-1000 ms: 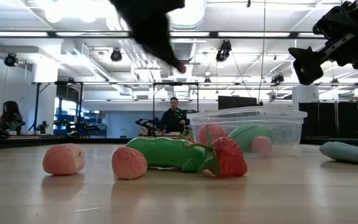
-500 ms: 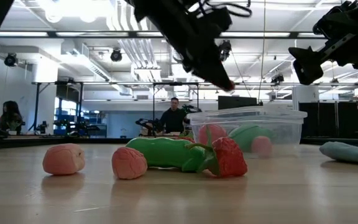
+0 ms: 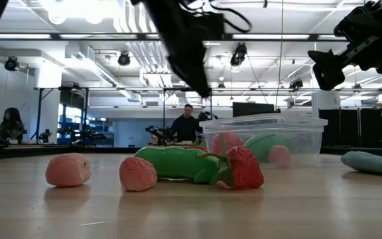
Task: Pick and placing Produce into tupperware
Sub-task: Put the red cherry into the transparent bin
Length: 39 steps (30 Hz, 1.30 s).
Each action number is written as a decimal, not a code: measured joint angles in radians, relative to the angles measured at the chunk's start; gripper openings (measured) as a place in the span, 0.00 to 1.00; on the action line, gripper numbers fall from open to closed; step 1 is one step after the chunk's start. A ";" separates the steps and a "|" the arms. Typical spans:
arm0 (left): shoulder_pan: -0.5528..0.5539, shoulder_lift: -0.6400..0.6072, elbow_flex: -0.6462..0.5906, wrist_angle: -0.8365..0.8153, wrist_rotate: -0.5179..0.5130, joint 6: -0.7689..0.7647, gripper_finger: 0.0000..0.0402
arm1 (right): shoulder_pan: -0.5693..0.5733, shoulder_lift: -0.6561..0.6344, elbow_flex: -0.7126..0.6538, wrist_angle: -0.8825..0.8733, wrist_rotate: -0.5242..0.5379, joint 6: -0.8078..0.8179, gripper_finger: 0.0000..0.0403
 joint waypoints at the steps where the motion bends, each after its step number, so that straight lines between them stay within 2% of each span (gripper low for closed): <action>1: -0.007 -0.019 -0.011 -0.039 0.003 0.001 0.60 | 0.000 0.000 0.000 0.000 0.000 0.000 0.81; 4: -0.048 -0.078 -0.069 -0.101 0.043 0.069 0.60 | 0.000 0.000 0.000 -0.001 0.000 0.000 0.81; 10: -0.155 -0.155 -0.216 0.070 0.127 0.261 0.60 | 0.000 -0.001 0.000 0.000 0.000 0.000 0.81; 15: -0.199 -0.144 -0.297 0.162 0.125 0.197 0.60 | 0.000 -0.001 0.000 0.000 0.000 0.000 0.81; 18: -0.200 -0.133 -0.327 0.158 0.119 0.158 0.60 | 0.000 -0.001 0.000 0.000 0.000 0.000 0.81; 24: -0.201 -0.102 -0.331 0.183 0.120 0.167 0.60 | 0.000 0.000 0.000 0.000 0.000 0.000 0.81; 29: -0.216 -0.072 -0.333 0.166 0.136 0.237 0.60 | 0.000 -0.001 0.000 0.000 0.000 0.000 0.81; 31: -0.217 -0.069 -0.328 0.146 0.139 0.137 0.60 | 0.000 0.000 0.000 0.000 0.000 0.000 0.81; 35: -0.200 -0.070 -0.296 0.065 0.122 -0.353 0.60 | 0.000 0.000 0.000 0.000 0.000 0.000 0.81; 39: -0.202 -0.082 -0.294 0.084 0.124 -0.784 0.60 | 0.000 0.000 0.000 0.000 0.000 0.000 0.81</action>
